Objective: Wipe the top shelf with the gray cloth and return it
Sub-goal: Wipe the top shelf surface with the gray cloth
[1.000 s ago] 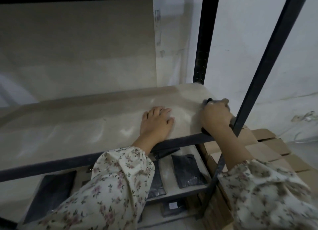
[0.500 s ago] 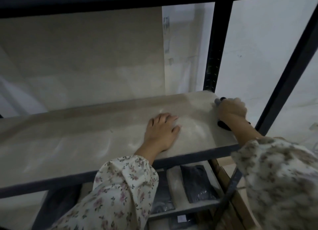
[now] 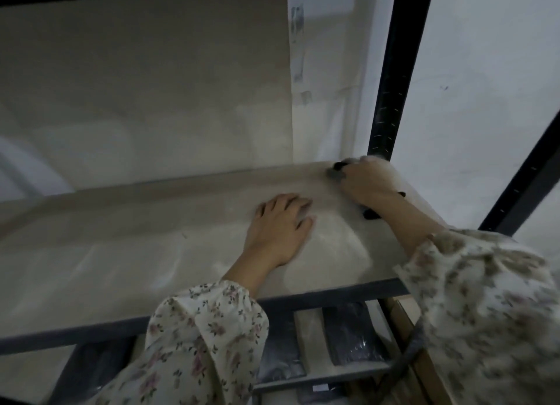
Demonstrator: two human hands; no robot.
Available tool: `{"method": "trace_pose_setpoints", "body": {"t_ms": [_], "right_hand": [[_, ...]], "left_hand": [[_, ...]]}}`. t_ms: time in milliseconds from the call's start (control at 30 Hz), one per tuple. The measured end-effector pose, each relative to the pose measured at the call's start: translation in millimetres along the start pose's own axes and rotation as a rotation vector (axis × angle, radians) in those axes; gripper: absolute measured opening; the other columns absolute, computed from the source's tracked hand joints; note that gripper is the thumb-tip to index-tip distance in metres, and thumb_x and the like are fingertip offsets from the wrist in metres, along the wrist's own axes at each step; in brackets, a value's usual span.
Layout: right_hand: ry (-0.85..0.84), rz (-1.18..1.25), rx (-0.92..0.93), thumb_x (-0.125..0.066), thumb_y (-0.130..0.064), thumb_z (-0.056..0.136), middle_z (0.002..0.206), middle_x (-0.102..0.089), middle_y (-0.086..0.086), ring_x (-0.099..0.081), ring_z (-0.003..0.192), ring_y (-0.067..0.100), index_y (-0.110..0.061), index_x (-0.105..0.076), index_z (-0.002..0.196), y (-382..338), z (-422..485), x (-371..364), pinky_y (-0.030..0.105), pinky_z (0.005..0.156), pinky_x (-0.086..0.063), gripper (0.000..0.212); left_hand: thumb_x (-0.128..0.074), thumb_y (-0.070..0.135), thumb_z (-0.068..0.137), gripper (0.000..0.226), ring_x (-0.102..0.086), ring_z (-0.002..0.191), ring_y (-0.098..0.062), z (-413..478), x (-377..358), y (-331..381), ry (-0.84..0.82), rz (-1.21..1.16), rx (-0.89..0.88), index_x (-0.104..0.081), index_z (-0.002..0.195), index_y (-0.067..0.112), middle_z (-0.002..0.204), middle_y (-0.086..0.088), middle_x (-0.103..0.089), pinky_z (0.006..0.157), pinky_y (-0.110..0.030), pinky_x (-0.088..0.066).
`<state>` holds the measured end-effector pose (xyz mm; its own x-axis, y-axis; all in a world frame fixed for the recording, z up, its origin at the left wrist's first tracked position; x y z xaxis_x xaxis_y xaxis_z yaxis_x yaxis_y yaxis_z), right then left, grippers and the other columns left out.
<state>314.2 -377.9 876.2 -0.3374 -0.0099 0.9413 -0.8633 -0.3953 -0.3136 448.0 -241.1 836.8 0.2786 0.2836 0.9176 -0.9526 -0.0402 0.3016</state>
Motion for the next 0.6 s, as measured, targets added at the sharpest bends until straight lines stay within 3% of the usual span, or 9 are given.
{"method": "trace_pose_setpoints", "body": {"t_ms": [67,133,200,267,367,433,500,600], "right_hand": [[-0.184,0.069,0.124,-0.036,-0.057,0.072,0.101,-0.058,0.010,-0.054,0.090,0.029,-0.018,-0.062,0.095,-13.1,3.0,3.1,0.030,0.066,-0.039,0.053],[-0.103,0.156,0.022,-0.038,-0.066,0.069,0.097,-0.059,0.008,-0.054,0.085,0.027,-0.021,-0.062,0.098,-3.7,20.7,20.3,0.030,0.067,-0.041,0.059],[0.024,-0.033,-0.163,-0.042,-0.046,0.088,0.115,-0.053,0.014,-0.053,0.101,0.033,-0.012,-0.055,0.117,16.9,37.5,27.8,0.038,0.083,-0.045,0.047],[-0.009,-0.172,-0.175,-0.037,-0.026,0.093,0.128,-0.042,0.017,-0.044,0.116,0.038,-0.008,-0.046,0.130,16.6,40.8,17.4,0.047,0.092,-0.041,0.041],[-0.191,-0.022,0.132,-0.045,-0.020,0.092,0.124,-0.045,0.016,-0.047,0.111,0.035,-0.014,-0.053,0.125,-12.8,32.8,2.1,0.038,0.090,-0.038,0.034],[-0.342,0.262,0.221,-0.053,-0.020,0.090,0.110,-0.055,0.012,-0.051,0.097,0.027,-0.016,-0.063,0.109,-20.7,34.7,10.8,0.028,0.079,-0.037,0.022],[-0.234,0.383,0.154,-0.054,-0.024,0.090,0.106,-0.060,0.011,-0.052,0.089,0.024,-0.018,-0.064,0.105,-13.5,51.3,24.7,0.027,0.073,-0.036,0.019],[-0.087,0.092,0.014,-0.049,-0.041,0.089,0.113,-0.057,0.010,-0.054,0.091,0.029,-0.015,-0.060,0.111,-4.9,66.7,16.2,0.030,0.073,-0.041,0.035]], "left_hand": [[-0.031,0.047,0.094,0.045,-0.030,0.132,-0.016,0.0,-0.3,0.4,0.008,0.006,-0.008,-0.036,0.137,0.036,0.146,0.006,-0.034,0.110,-0.033,-0.016],[-0.030,0.048,0.094,0.045,-0.028,0.133,-0.015,0.3,0.3,0.0,0.007,0.009,-0.006,-0.035,0.138,0.036,0.146,0.007,-0.033,0.111,-0.034,-0.016],[-0.030,0.048,0.094,0.046,-0.027,0.134,-0.015,0.2,0.3,-0.8,-0.002,0.007,0.004,-0.034,0.138,0.036,0.147,0.007,-0.032,0.112,-0.034,-0.015],[-0.030,0.048,0.094,0.046,-0.027,0.134,-0.014,-0.2,-0.8,0.0,-0.004,0.001,0.010,-0.034,0.138,0.037,0.147,0.008,-0.032,0.113,-0.034,-0.014],[-0.032,0.047,0.094,0.045,-0.029,0.132,-0.014,0.0,-0.3,1.0,0.015,-0.014,0.014,-0.036,0.137,0.036,0.145,0.008,-0.034,0.111,-0.032,-0.016],[-0.032,0.047,0.094,0.044,-0.030,0.131,-0.015,0.1,1.0,1.9,0.022,-0.016,0.006,-0.037,0.137,0.036,0.144,0.007,-0.035,0.111,-0.033,-0.017],[-0.032,0.047,0.094,0.045,-0.030,0.132,-0.015,-0.4,2.3,1.9,0.020,-0.011,0.003,-0.037,0.137,0.035,0.144,0.007,-0.035,0.112,-0.035,-0.018],[-0.032,0.049,0.093,0.045,-0.029,0.132,-0.015,-0.7,3.3,1.7,0.022,-0.007,0.005,-0.037,0.136,0.035,0.144,0.008,-0.036,0.112,-0.034,-0.018]]}}
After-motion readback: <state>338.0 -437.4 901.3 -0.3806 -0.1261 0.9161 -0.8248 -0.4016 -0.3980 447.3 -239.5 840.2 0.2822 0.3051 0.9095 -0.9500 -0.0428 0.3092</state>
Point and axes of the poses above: each hand's wrist, its own z-axis towards the middle knuckle, its own x-axis out of the back of the hand, y = z × x, the point moved 3 cm from there along z, towards the middle knuckle
